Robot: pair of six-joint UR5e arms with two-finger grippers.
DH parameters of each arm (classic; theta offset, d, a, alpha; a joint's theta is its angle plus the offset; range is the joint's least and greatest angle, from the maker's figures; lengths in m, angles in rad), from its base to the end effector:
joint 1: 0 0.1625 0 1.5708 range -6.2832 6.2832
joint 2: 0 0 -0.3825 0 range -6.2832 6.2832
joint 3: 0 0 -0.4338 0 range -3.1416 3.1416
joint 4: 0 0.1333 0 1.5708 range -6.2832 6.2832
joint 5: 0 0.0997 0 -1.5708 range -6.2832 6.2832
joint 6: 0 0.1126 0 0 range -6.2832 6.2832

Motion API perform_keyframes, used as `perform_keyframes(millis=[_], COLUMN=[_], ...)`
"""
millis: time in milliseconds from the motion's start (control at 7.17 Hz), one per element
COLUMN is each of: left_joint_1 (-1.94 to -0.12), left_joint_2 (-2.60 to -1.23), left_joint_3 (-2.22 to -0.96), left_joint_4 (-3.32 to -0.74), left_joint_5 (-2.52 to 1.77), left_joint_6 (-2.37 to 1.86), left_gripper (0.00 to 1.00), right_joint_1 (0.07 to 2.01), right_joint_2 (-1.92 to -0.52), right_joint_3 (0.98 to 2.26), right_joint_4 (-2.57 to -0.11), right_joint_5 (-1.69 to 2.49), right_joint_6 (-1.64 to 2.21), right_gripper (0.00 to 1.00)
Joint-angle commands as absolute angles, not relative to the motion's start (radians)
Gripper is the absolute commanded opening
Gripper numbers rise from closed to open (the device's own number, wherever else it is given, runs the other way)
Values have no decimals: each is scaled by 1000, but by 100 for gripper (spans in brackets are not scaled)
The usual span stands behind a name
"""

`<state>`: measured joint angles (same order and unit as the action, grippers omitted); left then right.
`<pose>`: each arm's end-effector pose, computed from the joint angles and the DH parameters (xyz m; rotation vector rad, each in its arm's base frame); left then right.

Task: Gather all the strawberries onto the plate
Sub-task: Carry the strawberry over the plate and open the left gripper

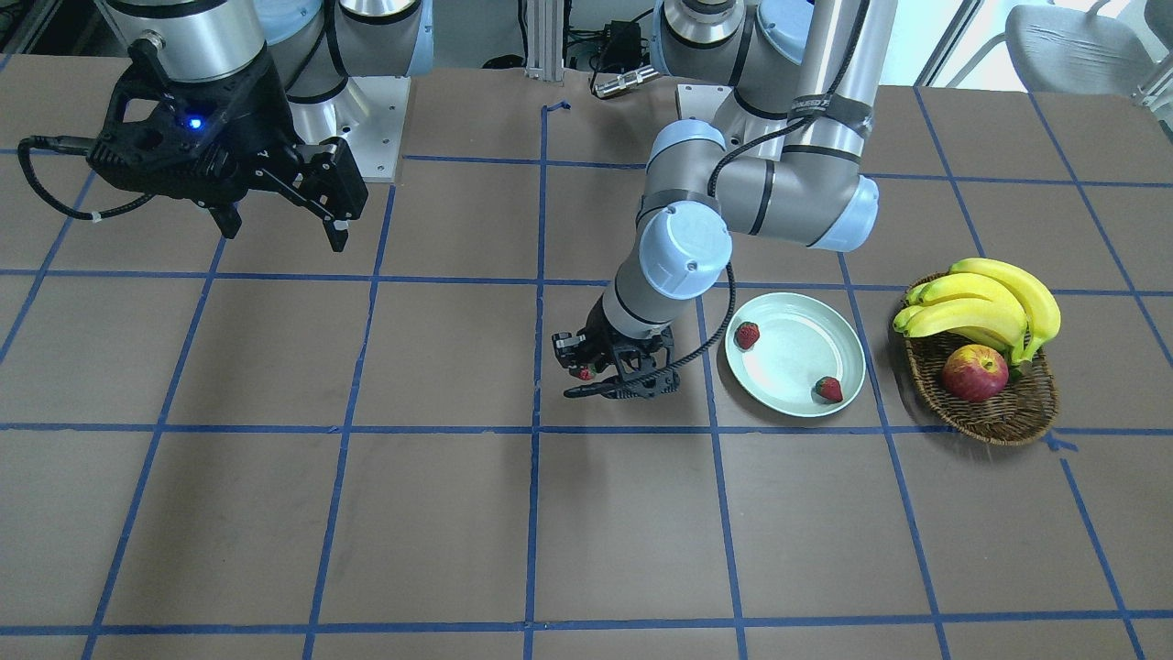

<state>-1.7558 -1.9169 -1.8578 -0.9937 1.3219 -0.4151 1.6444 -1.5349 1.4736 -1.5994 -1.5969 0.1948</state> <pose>-0.2637 -0.5335 0.1511 0.3447 -2.8941 -0.1858 0.1709 -0.5450 0.4682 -0.1911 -3.1186 0.1447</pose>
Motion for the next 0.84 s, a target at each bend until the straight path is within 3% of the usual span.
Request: perform_keyframes(millis=[0,558,697], left_joint_1=[-1587,-1327,-1325], left_joint_2=[-1872,-1853,-1859], left_joint_3=[-1714,-1787,-1801], left_joint_4=[-1258,-1385,-1385], left_joint_5=[1410,1505,1515], left_joint_6=[-205,92,109], left_gripper=[0,0,14], right_joint_1=[1644,1644,1643], right_joint_2=[-1534,-1535,-1534], right_joint_3=[1474,1474,1474], right_joint_4=[-1598,-1600,-1600], right_joint_5=[-1597,-1597,-1595], right_joint_6=[195,195,195], right_gripper=[100,100,100])
